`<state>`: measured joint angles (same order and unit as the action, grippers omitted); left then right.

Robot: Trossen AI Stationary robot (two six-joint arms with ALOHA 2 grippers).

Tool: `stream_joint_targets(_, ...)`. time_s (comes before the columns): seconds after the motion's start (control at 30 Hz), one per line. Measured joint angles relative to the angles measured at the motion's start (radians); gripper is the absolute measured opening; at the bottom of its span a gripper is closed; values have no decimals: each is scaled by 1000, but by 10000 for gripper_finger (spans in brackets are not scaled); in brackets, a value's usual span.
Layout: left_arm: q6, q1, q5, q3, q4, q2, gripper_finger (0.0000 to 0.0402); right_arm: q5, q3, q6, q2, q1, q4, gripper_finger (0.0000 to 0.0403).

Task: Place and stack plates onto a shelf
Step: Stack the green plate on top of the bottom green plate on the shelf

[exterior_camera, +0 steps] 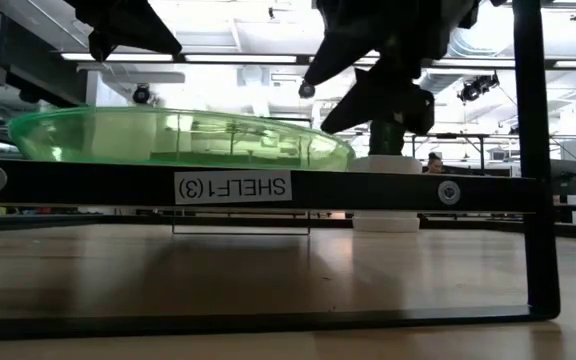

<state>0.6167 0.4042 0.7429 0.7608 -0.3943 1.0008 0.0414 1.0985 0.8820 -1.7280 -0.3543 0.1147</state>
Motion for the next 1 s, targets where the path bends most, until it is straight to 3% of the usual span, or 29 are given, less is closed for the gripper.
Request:
stream_joint_targets(0.27, 0, 0, 0, 0, 1, 0, 0, 5, 0, -80, 28, 1, 12, 181)
stream_joint_targets(0.37, 0, 0, 0, 0, 3, 0, 0, -131, 0, -164, 28, -1, -97, 173)
stream_joint_targets(0.47, 0, 0, 4, 0, 4, 0, 0, -167, 0, -210, 16, -4, -107, 141)
stream_joint_targets(0.67, 26, 0, 3, 0, 7, 0, 0, -213, 0, -277, -70, 19, -168, 14)
stream_joint_targets(0.9, 26, 0, 2, 0, 12, 0, 0, -369, 0, -349, -162, 43, -308, 3)
stream_joint_targets(1.0, 26, 0, 2, 0, 17, 0, 0, -373, 0, -363, -167, 54, -305, 5)
